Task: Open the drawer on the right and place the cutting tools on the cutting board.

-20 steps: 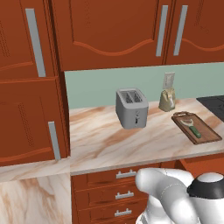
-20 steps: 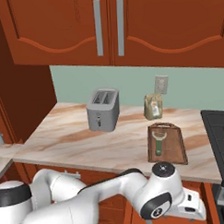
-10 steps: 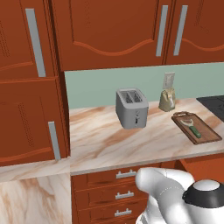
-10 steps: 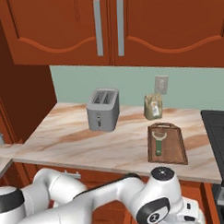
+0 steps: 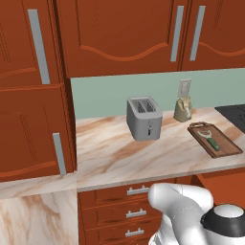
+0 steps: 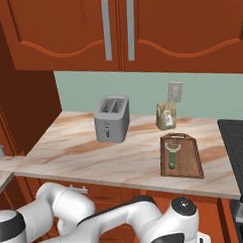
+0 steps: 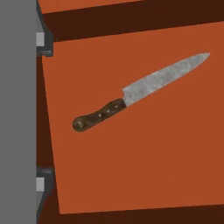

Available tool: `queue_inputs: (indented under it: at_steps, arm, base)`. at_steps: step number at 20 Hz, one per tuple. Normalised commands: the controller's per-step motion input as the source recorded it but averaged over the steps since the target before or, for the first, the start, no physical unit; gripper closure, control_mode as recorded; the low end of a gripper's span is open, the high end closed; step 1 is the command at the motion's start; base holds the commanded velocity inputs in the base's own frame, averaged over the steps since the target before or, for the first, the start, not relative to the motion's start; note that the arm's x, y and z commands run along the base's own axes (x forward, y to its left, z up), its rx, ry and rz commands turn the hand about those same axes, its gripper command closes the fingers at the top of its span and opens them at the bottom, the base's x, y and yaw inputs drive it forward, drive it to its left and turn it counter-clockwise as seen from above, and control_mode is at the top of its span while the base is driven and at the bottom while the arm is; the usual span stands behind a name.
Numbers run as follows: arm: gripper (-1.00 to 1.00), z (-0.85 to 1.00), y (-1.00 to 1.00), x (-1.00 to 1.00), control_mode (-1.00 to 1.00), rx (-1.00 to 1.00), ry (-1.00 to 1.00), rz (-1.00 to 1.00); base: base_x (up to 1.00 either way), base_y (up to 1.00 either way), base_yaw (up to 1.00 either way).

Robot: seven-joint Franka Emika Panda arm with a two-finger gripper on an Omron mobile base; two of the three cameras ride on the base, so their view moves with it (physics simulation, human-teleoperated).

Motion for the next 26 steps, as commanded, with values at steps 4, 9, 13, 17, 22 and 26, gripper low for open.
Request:
queue_inputs:
  at_steps: [4, 9, 13, 17, 22, 26]
  arm:
    - [-1.0, -0.08, 0.01, 0.18, -1.0, 0.01, -0.04, 0.0]
    - [-1.0, -0.16, 0.0, 0.14, -1.0, 0.0, 0.0, 0.0]
    - [-1.0, -0.34, 0.0, 0.15, -1.0, -0.01, 0.0, 0.02]
    - [-1.0, -0.42, 0.0, 0.06, -1.0, -0.01, -0.02, 0.04]
    - [-1.0, -0.39, -0.12, 0.08, -1.0, -0.01, 0.0, 0.06]
    - [-1.0, -0.28, -0.13, 0.08, -1.0, 0.0, 0.0, 0.04]
  base:
    - [0.0, 0.0, 0.0]
    - [0.0, 0.0, 0.0]
    - [0.0, 0.0, 0.0]
    - [0.0, 0.0, 0.0]
    - [0.0, 0.0, 0.0]
    - [0.0, 0.0, 0.0]
